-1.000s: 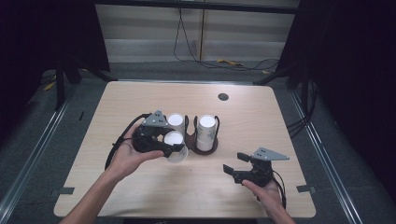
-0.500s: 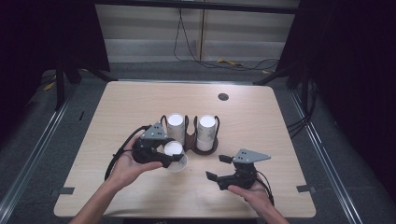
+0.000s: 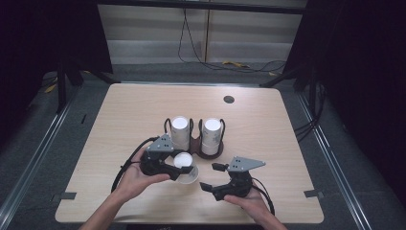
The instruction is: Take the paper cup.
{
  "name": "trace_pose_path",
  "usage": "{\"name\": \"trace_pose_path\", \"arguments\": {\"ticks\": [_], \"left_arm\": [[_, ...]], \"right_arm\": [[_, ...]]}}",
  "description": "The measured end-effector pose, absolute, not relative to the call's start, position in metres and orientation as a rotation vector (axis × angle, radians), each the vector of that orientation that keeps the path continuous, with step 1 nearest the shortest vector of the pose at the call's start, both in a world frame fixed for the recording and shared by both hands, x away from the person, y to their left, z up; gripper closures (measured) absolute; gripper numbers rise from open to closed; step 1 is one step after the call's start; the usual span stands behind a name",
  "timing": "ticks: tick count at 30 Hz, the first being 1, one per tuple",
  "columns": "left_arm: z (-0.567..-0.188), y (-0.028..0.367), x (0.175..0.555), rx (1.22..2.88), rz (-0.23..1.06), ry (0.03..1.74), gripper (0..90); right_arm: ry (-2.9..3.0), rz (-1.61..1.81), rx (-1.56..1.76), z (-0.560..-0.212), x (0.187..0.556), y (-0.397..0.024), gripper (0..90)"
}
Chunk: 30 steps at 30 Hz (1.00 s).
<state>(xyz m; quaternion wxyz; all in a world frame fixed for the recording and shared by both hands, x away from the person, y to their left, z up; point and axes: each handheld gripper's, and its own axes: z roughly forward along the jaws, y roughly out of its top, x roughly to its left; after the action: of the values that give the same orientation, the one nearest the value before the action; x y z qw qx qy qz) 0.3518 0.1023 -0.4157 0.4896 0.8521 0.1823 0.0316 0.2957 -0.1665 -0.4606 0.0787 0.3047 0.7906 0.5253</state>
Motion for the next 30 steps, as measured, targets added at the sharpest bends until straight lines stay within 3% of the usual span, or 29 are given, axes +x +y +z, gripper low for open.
{"name": "trace_pose_path", "arguments": {"ticks": [16,30], "left_arm": [[-0.416,0.107,0.350,1.983,-0.003,0.438,35.9],[-0.403,0.088,0.342,1.968,-0.086,0.371,35.9]], "right_arm": [[2.343,1.728,0.878,-0.465,0.295,-0.170,14.8],[2.279,1.894,0.754,-0.462,0.292,-0.169,13.8]]}}
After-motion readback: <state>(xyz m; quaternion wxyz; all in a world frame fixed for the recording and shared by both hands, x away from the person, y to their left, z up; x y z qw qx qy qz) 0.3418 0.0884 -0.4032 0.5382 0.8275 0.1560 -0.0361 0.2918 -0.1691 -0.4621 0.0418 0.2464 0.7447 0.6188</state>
